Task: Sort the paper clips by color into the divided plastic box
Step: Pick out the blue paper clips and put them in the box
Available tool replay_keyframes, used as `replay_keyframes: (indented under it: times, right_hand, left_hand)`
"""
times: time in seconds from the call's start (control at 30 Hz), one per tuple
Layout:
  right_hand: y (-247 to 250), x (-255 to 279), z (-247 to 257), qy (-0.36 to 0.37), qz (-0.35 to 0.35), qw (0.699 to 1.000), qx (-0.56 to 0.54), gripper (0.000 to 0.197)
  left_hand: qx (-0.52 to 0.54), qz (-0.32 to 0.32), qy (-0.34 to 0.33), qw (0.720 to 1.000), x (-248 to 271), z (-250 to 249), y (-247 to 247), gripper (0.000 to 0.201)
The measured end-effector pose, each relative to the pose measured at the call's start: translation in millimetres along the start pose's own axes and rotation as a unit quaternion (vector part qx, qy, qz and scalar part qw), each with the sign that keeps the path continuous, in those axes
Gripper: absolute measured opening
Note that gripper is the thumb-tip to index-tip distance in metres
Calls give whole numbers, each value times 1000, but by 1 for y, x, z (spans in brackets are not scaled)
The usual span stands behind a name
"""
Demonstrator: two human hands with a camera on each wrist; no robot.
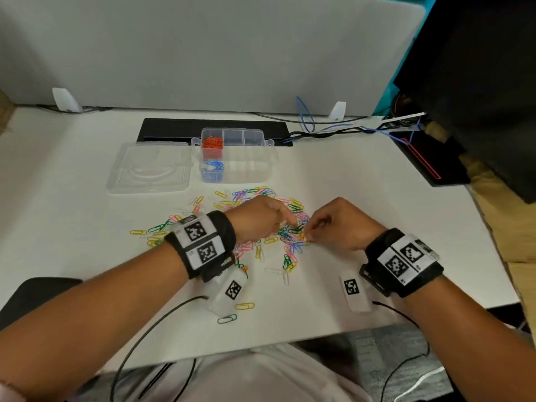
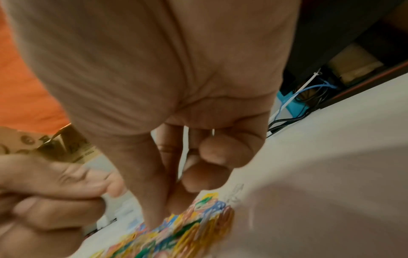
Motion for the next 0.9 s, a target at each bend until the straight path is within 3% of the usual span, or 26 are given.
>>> replay_keyframes:
  times: [0.1,0.27,0.4,0.53,0.67,0.9]
  right_hand:
    - [-13,-2,4,3,22,997,72,9]
    - [-20,-8,1,-15,45,989,138,12]
    - [-18,-5,2,-1,30,992,119,17]
    - [-15,-4,2,1,26,997,74,19]
    - [-17,-5,4,-4,27,998,52,21]
    - [-9,-3,2,-32,49,993,103,19]
  left_hand:
    - [-224,-14,-19,974,-15,-10,-8,9]
    - [-438,14,-23,899,-23,-9,-12,10]
    - [-437,-1,-19,899,-22,0,1,11]
    - [-438,24,-3,899,-16,9,16,12]
    - [-385,51,-58,920,-12,-1,5,21]
    - [-493,61,-111,861,-21,-14,-25,26]
Point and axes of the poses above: each hand's wrist, its own x-axis away from the middle knuckle, its own y-axis out of the back of the hand, z = x × y, the point moved 5 cm from there along -x, towards the middle knuckle, and after that the axes turned 8 degrees about -x, right-handed, at the moved point
